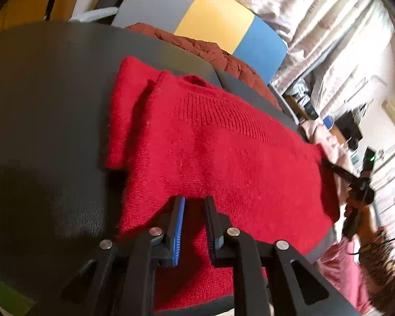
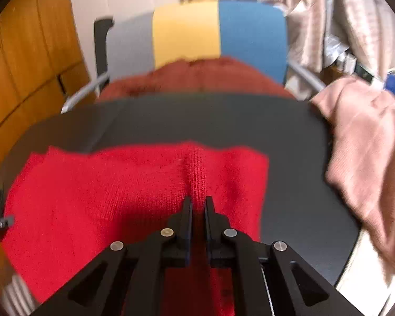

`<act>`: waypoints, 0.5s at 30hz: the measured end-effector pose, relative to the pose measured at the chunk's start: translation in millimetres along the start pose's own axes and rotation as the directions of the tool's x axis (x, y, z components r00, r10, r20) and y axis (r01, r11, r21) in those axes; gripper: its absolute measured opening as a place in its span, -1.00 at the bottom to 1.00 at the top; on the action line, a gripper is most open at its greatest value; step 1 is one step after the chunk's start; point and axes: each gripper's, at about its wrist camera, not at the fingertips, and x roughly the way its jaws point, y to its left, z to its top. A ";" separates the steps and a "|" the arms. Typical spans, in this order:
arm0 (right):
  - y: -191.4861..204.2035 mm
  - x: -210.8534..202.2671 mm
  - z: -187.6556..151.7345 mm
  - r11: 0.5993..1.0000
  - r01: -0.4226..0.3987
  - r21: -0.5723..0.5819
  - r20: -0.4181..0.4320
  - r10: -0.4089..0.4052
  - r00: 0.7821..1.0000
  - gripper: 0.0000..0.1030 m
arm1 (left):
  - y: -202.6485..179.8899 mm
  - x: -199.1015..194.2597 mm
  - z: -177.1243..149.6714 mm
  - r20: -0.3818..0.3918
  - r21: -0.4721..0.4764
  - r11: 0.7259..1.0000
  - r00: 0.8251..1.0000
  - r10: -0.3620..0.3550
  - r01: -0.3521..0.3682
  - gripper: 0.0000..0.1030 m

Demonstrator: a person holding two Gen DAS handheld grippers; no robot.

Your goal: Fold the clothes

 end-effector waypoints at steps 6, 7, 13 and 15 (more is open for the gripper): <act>-17.5 29.2 -10.8 0.994 0.052 0.098 -0.040 -0.048 0.998 -0.83 | -6.4 3.1 -2.3 -0.012 -0.004 1.000 1.000 0.013 -0.013 -0.73; -17.2 29.6 -13.0 0.994 0.062 0.095 -0.036 -0.059 0.998 -0.71 | -10.8 3.4 -0.9 -0.008 -0.003 1.000 1.000 0.019 -0.019 -0.73; -5.5 -16.1 -6.9 0.980 0.080 0.183 0.094 -0.098 0.991 -0.15 | -19.2 -1.7 10.4 0.075 -0.008 0.997 0.994 0.078 -0.077 -0.67; 15.5 -22.3 -2.5 0.988 -0.008 0.155 0.101 -0.008 0.995 -0.15 | -18.4 3.9 12.0 0.071 -0.016 0.995 0.993 0.095 -0.094 -0.67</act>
